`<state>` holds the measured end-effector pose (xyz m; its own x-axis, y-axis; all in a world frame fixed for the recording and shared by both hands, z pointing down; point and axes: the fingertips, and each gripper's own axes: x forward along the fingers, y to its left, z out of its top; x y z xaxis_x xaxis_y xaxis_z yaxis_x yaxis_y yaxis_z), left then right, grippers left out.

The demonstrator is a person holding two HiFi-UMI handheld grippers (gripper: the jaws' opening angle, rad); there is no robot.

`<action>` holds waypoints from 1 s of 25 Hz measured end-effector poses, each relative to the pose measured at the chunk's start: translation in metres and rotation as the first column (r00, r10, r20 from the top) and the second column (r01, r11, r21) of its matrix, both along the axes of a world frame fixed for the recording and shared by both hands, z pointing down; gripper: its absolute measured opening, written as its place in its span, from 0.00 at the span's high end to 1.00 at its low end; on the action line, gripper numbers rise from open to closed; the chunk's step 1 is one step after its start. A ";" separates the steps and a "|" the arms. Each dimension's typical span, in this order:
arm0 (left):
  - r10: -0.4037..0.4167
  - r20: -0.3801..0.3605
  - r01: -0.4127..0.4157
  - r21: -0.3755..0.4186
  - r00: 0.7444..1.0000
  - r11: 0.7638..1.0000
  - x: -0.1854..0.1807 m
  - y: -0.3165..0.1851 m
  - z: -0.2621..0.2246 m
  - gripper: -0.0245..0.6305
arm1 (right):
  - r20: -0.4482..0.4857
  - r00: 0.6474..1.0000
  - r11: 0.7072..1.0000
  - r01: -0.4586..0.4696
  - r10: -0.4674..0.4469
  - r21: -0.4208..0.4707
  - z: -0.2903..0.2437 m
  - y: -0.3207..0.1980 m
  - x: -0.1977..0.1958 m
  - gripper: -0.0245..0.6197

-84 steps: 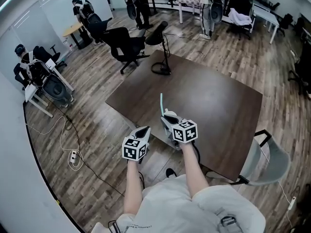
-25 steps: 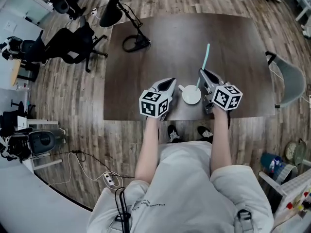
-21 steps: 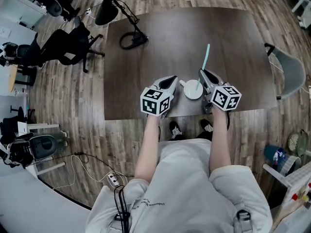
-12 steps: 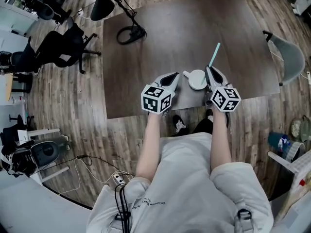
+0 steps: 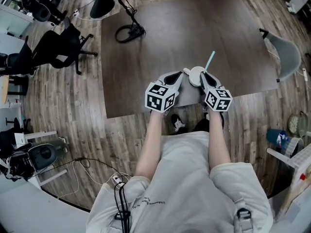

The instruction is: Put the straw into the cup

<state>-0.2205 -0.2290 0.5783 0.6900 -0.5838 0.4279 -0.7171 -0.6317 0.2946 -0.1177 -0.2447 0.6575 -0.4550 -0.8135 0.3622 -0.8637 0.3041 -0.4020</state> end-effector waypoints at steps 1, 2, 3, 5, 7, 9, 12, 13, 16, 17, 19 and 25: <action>0.002 0.001 -0.002 0.001 1.000 1.000 0.000 0.001 0.000 0.96 | -0.017 1.000 1.000 0.010 -0.011 -0.023 0.005 0.002 -0.002 0.89; 0.005 0.003 -0.005 0.002 1.000 1.000 0.000 0.001 -0.001 0.96 | -0.032 0.999 0.999 0.022 -0.023 -0.043 0.010 0.004 -0.004 0.89; 0.006 0.005 -0.006 0.004 1.000 1.000 0.000 0.002 -0.001 0.96 | -0.048 0.998 0.998 0.035 -0.038 -0.060 0.014 0.006 -0.005 0.89; 0.006 0.009 -0.006 0.005 1.000 1.000 0.000 0.003 -0.002 0.96 | -0.075 0.995 0.994 0.061 -0.067 -0.088 0.021 0.008 -0.009 0.89; 0.005 0.015 -0.005 0.003 1.000 1.000 -0.002 0.003 -0.002 0.96 | -0.095 0.991 0.990 0.080 -0.091 -0.112 0.025 0.010 -0.013 0.89; 0.004 0.019 -0.004 0.005 1.000 1.000 -0.004 0.003 -0.004 0.96 | -0.109 0.988 0.987 0.096 -0.110 -0.128 0.028 0.012 -0.017 0.89; 0.002 0.023 -0.002 0.010 1.000 1.000 -0.003 0.003 -0.006 0.96 | -0.112 0.986 0.985 0.104 -0.120 -0.135 0.031 0.013 -0.019 0.89; 0.002 0.027 -0.003 0.011 1.000 1.000 -0.002 0.003 -0.007 0.96 | -0.109 0.987 0.985 0.101 -0.116 -0.137 0.031 0.012 -0.018 0.89; 0.000 0.037 -0.001 0.015 0.999 1.000 -0.003 0.002 -0.008 0.96 | -0.114 0.988 0.988 0.086 -0.101 -0.131 0.030 0.011 -0.018 0.89; -0.002 0.037 0.001 0.016 0.999 1.000 -0.003 0.002 -0.009 0.96 | -0.117 0.988 0.989 0.080 -0.096 -0.127 0.030 0.011 -0.017 0.89; -0.003 0.036 0.003 0.017 0.999 1.000 -0.003 0.003 -0.009 0.96 | -0.122 0.989 0.990 0.068 -0.083 -0.120 0.029 0.012 -0.015 0.89; 0.008 0.038 -0.008 0.020 0.999 1.000 0.001 0.002 -0.008 0.96 | -0.115 0.991 0.992 0.058 -0.071 -0.115 0.030 0.011 -0.010 0.88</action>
